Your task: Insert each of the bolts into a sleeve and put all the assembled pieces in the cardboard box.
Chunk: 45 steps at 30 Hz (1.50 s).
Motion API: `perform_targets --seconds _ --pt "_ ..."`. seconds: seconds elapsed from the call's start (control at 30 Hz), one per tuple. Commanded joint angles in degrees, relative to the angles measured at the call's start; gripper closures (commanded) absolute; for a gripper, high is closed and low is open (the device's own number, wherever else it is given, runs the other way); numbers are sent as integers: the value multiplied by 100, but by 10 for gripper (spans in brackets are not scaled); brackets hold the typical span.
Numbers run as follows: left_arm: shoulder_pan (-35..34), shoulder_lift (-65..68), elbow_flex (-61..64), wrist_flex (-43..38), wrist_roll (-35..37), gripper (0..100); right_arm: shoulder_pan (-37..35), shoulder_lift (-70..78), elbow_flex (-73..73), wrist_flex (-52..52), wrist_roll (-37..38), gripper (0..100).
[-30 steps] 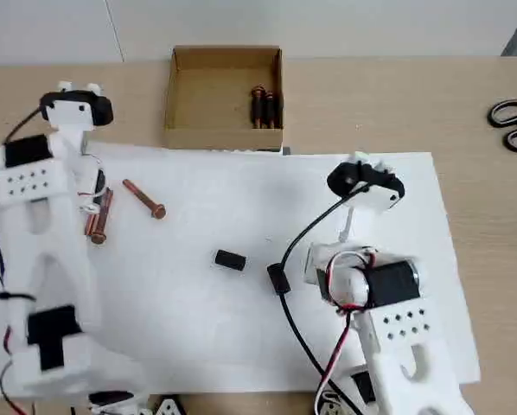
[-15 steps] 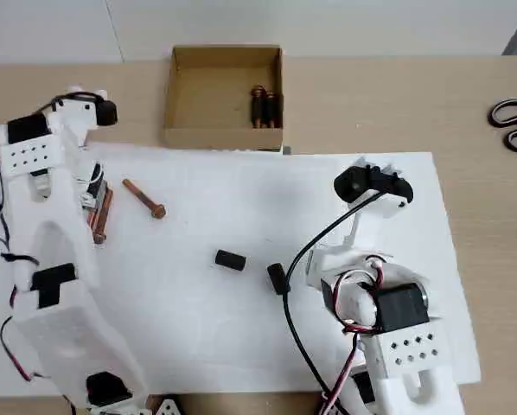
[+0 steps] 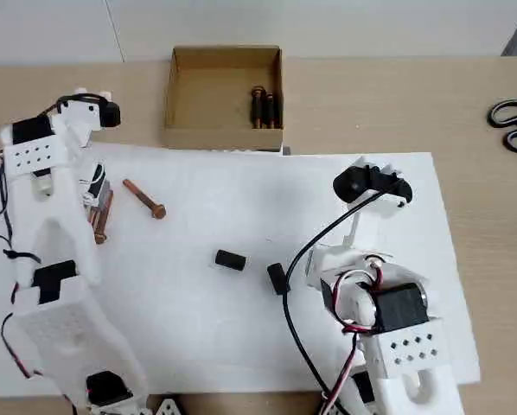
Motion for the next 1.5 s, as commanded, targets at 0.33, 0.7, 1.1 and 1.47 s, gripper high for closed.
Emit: perform_targets --seconds 0.33,0.7,1.1,1.47 --pt "-62 404 -391 -387 -62 901 66 -110 -26 -75 53 996" --pt "-70 1477 -1956 70 -62 901 66 -110 -26 -75 53 996" --pt "-237 2690 -3336 492 -62 902 40 -110 -26 -75 53 996" --pt "-220 3332 -3741 484 -70 924 31 -119 413 -127 44 996"
